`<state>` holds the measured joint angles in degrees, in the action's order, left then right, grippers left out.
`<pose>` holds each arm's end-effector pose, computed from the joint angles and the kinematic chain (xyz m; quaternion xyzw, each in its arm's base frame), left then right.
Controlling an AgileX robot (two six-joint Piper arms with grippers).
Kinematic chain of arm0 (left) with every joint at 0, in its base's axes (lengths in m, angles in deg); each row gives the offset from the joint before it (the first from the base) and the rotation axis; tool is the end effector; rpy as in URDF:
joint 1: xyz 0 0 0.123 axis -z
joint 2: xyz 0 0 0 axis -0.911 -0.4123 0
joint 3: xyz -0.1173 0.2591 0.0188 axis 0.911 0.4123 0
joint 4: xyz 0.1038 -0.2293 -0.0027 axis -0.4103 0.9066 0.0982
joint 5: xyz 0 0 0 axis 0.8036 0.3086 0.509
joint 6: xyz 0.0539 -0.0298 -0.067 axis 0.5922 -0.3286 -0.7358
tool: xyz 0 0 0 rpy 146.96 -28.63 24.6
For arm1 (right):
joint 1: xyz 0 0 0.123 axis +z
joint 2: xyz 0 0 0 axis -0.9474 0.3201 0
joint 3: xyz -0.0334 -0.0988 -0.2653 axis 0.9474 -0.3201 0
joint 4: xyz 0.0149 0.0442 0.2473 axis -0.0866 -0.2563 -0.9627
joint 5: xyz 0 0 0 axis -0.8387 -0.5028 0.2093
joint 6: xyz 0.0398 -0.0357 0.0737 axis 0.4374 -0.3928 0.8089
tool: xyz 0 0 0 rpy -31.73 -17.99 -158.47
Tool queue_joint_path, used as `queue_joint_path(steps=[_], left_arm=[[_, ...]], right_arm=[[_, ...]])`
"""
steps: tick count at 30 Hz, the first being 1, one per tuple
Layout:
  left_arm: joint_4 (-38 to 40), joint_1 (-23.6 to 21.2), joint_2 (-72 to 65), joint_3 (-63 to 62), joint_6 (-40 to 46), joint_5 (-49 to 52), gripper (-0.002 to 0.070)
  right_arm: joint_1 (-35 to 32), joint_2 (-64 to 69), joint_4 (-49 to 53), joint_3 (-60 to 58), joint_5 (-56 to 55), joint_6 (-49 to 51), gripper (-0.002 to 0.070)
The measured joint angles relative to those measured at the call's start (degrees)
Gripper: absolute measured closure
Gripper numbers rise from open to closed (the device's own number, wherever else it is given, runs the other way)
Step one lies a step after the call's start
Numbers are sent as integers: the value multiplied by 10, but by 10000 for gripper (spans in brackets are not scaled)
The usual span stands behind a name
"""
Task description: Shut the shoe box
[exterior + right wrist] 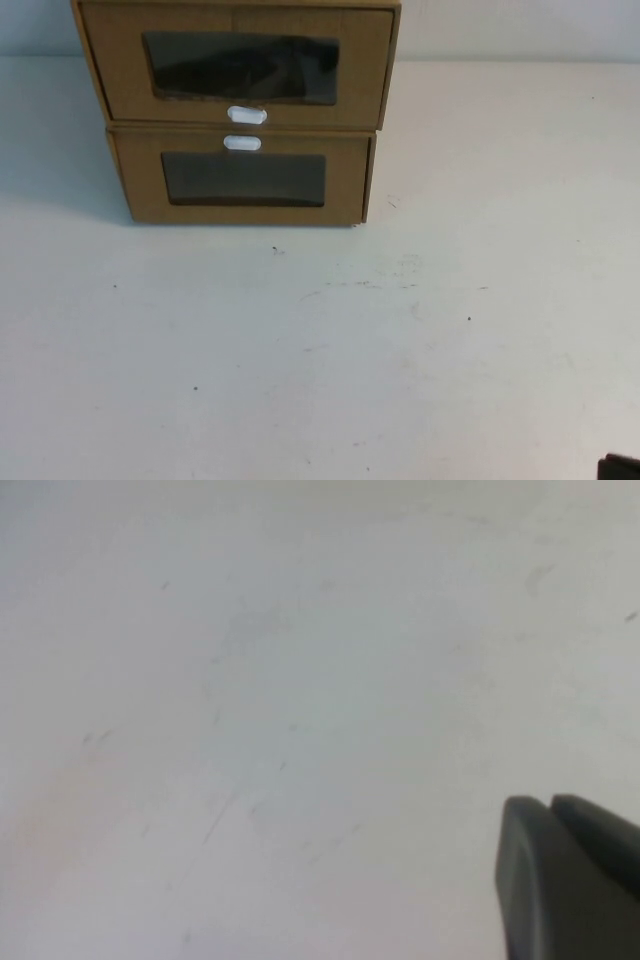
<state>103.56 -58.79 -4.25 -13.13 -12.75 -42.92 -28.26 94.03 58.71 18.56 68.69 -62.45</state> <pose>0.0547 -0.0208 0.1997 0.1026 0.6966 -0.0906 0.7042 0.0590 0.0480 0.2236 -0.2299 0.8130 0.2143 0.4901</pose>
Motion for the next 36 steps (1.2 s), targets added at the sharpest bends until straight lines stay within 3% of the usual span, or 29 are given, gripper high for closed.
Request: queue_joint_path(steps=[8, 12, 25, 30, 36], left_arm=[[0, 0, 0, 0, 0, -9, 677], [0, 0, 0, 0, 0, -10, 677], [2, 0, 0, 0, 0, -12, 677], [2, 0, 0, 0, 0, -12, 677], [2, 0, 0, 0, 0, -12, 677]], right_arm=[[-257, -82, -37, -69, -77, 0, 687], [-330, -150, -41, -117, -88, 0, 687], [-342, -182, -41, -131, -91, -9, 687], [-358, -182, -169, -131, -91, -212, 687], [-389, -182, -205, -131, -50, -271, 687]])
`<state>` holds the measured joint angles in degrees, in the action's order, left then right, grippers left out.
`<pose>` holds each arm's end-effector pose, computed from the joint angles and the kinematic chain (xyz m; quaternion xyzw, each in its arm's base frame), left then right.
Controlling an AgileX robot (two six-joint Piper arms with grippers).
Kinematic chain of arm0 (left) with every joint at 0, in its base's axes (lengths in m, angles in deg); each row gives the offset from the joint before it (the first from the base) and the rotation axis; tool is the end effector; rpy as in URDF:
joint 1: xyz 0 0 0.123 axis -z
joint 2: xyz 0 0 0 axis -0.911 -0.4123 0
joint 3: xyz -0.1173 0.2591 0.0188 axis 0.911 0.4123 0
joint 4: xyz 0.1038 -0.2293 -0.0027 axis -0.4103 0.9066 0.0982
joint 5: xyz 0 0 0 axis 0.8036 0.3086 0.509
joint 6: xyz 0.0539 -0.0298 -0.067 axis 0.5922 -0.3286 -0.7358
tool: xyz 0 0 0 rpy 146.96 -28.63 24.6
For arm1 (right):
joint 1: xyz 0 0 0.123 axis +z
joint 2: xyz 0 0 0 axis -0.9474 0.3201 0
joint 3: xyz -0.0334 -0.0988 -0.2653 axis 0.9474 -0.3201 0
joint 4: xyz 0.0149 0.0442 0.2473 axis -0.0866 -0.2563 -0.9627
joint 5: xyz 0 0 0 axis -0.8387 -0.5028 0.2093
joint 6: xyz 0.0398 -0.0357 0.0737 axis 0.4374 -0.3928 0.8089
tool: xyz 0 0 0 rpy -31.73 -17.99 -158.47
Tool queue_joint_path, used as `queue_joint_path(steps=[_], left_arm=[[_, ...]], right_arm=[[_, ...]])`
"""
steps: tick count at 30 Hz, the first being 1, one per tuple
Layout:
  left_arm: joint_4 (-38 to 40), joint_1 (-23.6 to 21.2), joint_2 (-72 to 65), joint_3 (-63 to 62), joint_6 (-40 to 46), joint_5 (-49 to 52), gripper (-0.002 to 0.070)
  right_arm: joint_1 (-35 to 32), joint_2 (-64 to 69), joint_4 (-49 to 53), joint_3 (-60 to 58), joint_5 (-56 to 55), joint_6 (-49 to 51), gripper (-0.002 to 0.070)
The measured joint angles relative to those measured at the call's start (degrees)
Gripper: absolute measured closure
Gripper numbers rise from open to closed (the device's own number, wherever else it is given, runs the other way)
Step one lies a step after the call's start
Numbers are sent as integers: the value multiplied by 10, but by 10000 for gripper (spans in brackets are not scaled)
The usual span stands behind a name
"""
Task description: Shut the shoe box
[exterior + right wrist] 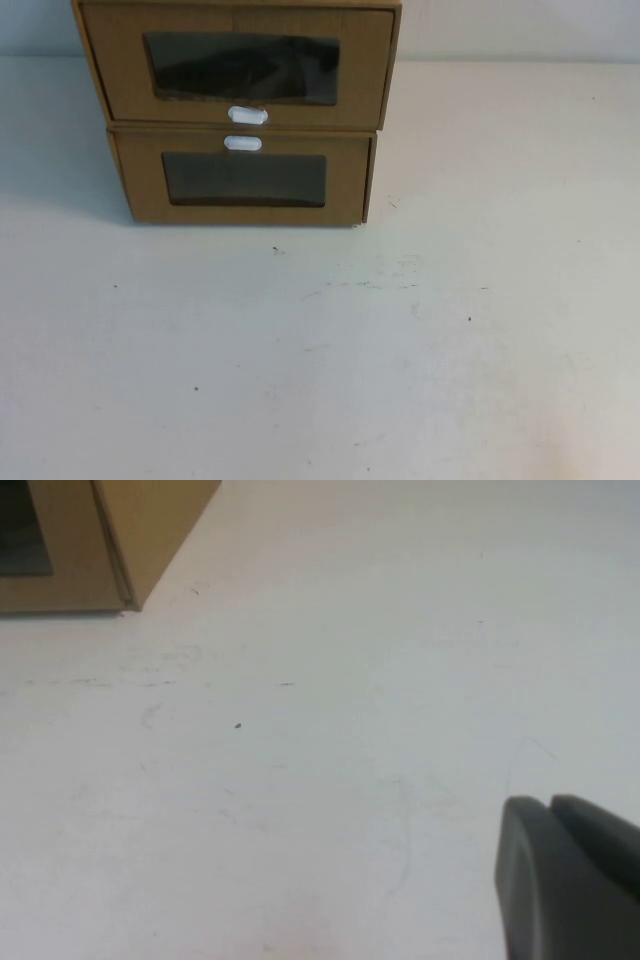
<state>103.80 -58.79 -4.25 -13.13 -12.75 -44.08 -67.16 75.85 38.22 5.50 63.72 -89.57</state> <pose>0.0551 -0.0191 0.2003 0.0941 0.6955 -0.0857 0.7072 0.0529 0.0105 0.1748 -0.0413 0.7924 0.0578 0.6058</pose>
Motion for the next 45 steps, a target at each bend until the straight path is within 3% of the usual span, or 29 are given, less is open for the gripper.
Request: queue_joint_path(steps=[31, 34, 38, 41, 45], left_arm=[[17, 0, 0, 0, 10, -40, 677], [-105, 0, 0, 0, -59, -40, 677], [-414, 0, 0, 0, -344, -23, 677], [-588, 0, 0, 0, -514, 2, 677], [-668, 0, 7, 0, -577, 46, 677]], right_arm=[[-3, 0, -14, 0, 8, -6, 687], [-3, 0, -14, 0, 8, -6, 687], [-3, 0, -15, 0, 8, -6, 687], [-3, 0, -15, 0, 8, -6, 687], [-3, 0, -15, 0, 8, -6, 687]])
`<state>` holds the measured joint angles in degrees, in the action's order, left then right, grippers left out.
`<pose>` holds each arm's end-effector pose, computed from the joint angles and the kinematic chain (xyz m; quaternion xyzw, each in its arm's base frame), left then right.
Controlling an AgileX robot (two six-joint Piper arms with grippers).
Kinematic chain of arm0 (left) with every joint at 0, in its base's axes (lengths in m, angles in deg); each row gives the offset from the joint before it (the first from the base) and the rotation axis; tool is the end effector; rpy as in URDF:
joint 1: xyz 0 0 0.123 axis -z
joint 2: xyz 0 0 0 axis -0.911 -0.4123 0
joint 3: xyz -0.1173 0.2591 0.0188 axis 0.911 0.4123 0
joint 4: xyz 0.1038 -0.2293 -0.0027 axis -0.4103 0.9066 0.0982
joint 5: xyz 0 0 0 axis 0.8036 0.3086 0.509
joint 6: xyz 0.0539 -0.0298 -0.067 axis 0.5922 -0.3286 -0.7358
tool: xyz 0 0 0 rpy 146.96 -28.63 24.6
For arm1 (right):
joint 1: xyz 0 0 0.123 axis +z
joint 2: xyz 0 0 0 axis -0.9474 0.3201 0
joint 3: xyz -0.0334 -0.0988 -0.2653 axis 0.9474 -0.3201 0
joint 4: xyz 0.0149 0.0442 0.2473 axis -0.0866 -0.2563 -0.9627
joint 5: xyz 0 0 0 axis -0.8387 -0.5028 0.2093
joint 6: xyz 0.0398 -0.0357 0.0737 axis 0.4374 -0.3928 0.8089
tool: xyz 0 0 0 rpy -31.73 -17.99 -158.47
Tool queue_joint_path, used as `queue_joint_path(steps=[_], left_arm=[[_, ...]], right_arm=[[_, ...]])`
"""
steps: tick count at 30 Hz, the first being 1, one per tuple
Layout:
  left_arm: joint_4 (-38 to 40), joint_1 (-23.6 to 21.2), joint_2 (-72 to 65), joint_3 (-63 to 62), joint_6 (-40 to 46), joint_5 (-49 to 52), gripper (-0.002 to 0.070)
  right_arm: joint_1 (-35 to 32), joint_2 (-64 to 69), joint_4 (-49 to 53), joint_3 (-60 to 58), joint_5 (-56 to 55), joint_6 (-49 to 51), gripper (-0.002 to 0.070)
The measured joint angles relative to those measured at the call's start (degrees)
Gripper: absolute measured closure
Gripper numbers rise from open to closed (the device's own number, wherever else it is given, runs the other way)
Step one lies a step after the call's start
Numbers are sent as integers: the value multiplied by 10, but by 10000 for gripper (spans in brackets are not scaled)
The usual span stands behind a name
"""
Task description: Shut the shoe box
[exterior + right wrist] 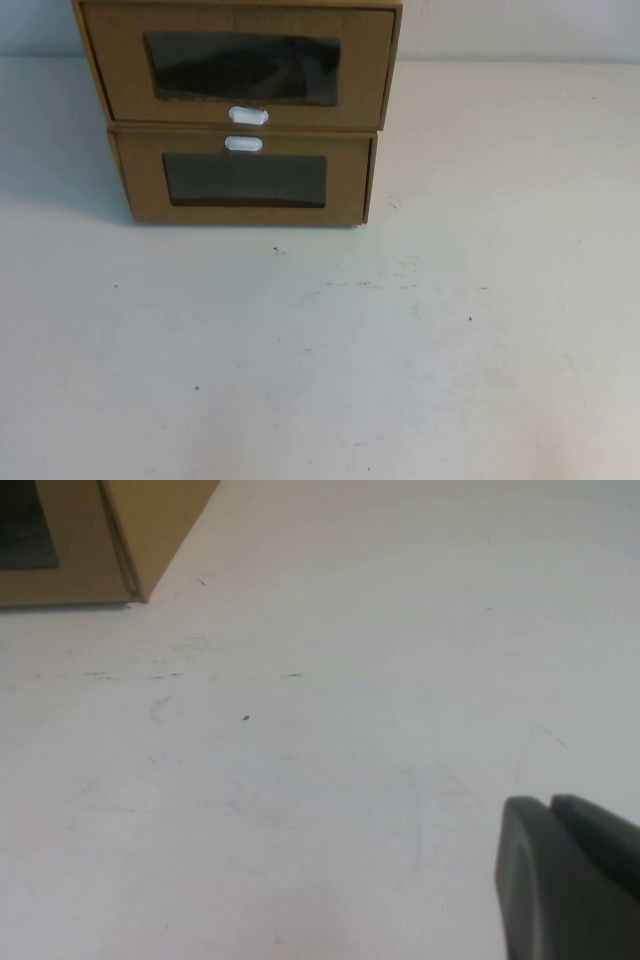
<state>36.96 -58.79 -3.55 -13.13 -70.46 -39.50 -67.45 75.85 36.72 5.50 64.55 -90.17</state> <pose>0.0552 -0.0088 0.1848 0.1175 0.7493 0.0077 0.6516 0.0525 0.0113 0.1738 -0.0375 0.7962 0.0649 0.6003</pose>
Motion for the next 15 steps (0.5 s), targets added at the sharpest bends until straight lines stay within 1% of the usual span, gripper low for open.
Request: queue_joint_path(steps=[8, 11, 15], left_arm=[[-23, -21, 1, 0, -15, 74, 677], [-23, -34, 1, 0, -24, 78, 677], [-23, -36, 1, 0, -26, 79, 677]], right_arm=[[0, 0, 0, 0, 0, 0, 687], [0, 0, 0, 0, 0, 0, 687], [0, 0, 0, 0, 0, 0, 687]])
